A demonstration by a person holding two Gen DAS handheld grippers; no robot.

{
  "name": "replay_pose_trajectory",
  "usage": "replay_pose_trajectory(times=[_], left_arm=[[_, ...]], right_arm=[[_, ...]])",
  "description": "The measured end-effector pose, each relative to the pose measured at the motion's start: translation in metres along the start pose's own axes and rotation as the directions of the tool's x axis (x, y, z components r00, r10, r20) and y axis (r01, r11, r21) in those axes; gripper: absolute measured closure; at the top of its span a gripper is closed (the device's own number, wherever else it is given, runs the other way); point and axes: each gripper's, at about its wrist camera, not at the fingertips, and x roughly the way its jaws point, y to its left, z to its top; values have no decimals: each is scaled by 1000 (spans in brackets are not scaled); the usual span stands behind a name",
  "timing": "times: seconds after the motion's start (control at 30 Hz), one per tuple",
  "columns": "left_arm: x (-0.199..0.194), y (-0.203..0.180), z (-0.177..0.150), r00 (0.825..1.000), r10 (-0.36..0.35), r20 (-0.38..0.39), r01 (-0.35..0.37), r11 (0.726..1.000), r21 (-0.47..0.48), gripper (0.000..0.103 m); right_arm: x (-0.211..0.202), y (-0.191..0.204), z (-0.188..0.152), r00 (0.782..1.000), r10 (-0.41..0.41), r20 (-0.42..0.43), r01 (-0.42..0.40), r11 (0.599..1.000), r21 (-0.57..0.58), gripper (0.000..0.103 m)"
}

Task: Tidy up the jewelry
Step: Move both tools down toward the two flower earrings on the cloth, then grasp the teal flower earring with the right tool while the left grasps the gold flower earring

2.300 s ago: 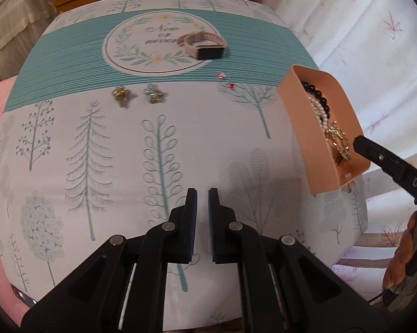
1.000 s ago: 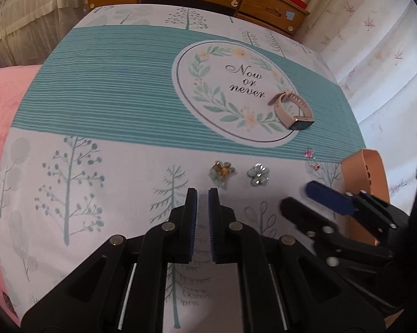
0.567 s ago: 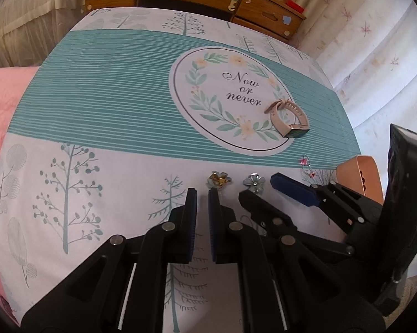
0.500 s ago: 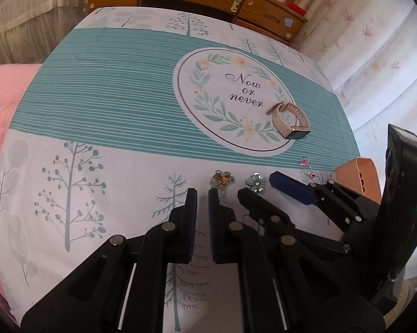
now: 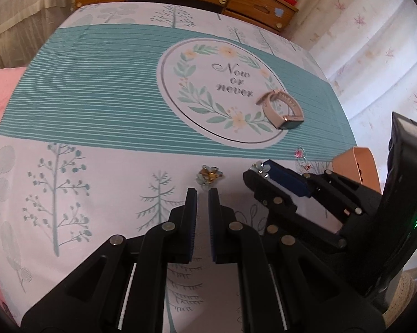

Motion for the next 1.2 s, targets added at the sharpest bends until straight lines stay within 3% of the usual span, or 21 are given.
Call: replay_pose_trajectory(times=[0.17,0.23,0.27,0.3,0.37,0.43,0.63,0.87,1.03,1.13,1.2], left_arm=[[14,-4,3,998,37,-57,-35,999,36,98],[14,-7,4,998,41,-45,-38,998,59,92],[15,-8,5,998,33,-46,-30,997,65,78],[15,-8,6,999,14,-43,-11,998,67,57],[16,-9,8,999,28,-39,-25,997,70,37],[17,-6,12,999,17,-40,-15,998,61,31],[20,-6,20,999,-4,-40,8,997,76,31],[28,-15,26,998,51,-28,-46,987,151,32],[32,-25,22,993,116,-10,-111,966,232,50],[32,-31,18,988,153,4,-148,949,277,66],[32,-33,17,984,175,12,-171,940,296,83]], right_arm=[[-8,-15,-6,1000,11,2,-11,999,47,84],[-11,-20,-9,1000,14,6,-15,998,63,85],[-12,-23,-10,1000,17,5,-18,997,72,85],[-12,-25,-12,1000,20,4,-20,997,80,84],[-15,-28,-14,1000,19,6,-19,996,91,87],[-15,-33,-15,1000,27,5,-27,993,113,87],[-19,-40,-17,1000,28,13,-29,990,136,87],[-32,-46,-21,999,27,37,-32,988,154,88],[-41,-51,-26,999,33,43,-40,985,169,88],[-44,-53,-29,998,34,45,-42,983,176,88],[-47,-54,-31,998,36,48,-44,983,179,88]])
